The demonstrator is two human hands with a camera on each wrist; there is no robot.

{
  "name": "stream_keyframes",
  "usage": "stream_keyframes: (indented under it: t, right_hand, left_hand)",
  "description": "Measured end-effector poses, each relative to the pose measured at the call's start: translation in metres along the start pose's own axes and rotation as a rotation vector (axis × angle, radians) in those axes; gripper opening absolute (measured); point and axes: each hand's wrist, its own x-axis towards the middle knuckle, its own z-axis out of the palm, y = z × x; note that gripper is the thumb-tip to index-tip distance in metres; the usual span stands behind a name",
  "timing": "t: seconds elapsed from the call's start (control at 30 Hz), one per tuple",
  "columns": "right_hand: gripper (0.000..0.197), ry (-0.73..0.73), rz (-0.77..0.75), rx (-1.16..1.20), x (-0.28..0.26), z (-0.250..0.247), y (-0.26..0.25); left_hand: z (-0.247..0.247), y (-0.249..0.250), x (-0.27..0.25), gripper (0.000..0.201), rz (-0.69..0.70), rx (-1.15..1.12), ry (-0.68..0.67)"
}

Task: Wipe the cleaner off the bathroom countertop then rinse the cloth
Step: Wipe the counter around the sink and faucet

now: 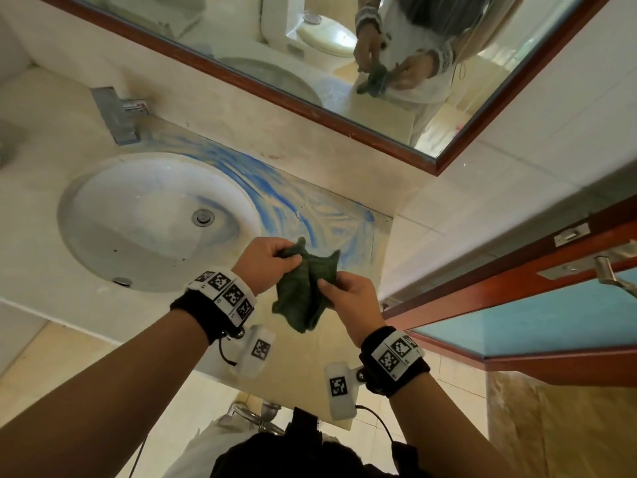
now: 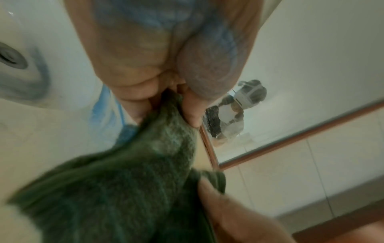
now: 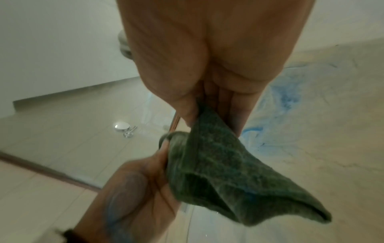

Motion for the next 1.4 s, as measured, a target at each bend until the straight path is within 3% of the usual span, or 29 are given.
stream_keyframes:
  t: [0.13,0.27,0.43,0.53,0.63,0.73,0.8,0.87,0.97,1.07,1.2,1.4]
  right_hand:
    - [0.016,0.078,0.167,0.185,0.009,-0.020,-0.002]
    - [0.027,0.103,0.233,0.351,0.012,-0.040,0.006]
    - [0.032,0.131,0.266,0.385,0.021,-0.057,0.017]
    - [0.026,0.168,0.349,0.211,0.033,-0.060,0.033]
    - [0.020,0.175,0.382,-0.080,0.044,-0.059,0.059]
    - [0.038,0.140,0.396,-0.403,0.047,-0.052,0.079]
    - [0.050,0.157,0.336,-0.543,0.041,-0.047,0.087]
    - [0.041,0.159,0.245,-0.685,0.031,-0.039,0.090]
    - [0.029,0.044,0.270,-0.792,0.016,-0.020,0.088]
    - [0.036,-0.020,0.261,-0.918,0.010,-0.001,0.088]
    - [0.049,-0.060,0.257,-0.988,0.012,0.016,0.098]
    - [0.024,-0.055,0.193,-1.041,0.019,0.015,0.101]
  left_hand:
    - [-0.021,-0.008,0.008,0.009,-0.108,-0.086,0.113]
    - [-0.040,-0.024,0.015,0.016,-0.149,-0.026,0.214]
    - [-0.045,-0.033,0.019,0.018,-0.231,0.103,0.108]
    - [-0.038,-0.043,0.021,0.013,-0.201,0.323,0.018]
    - [-0.026,-0.064,0.024,0.019,-0.209,0.556,0.015]
    - [-0.014,-0.089,0.024,0.031,-0.321,0.698,-0.042]
    - [-0.008,-0.102,0.023,0.039,-0.369,0.792,-0.110]
    - [-0.004,-0.104,0.022,0.046,-0.396,0.954,-0.105]
    - [0.006,-0.095,0.029,0.051,-0.226,1.200,-0.048]
    - [0.022,-0.085,0.047,0.056,-0.077,1.140,-0.098]
    - [0.041,-0.081,0.065,0.065,-0.152,1.144,-0.309]
    - [0.045,-0.084,0.066,0.029,-0.151,1.212,-0.329]
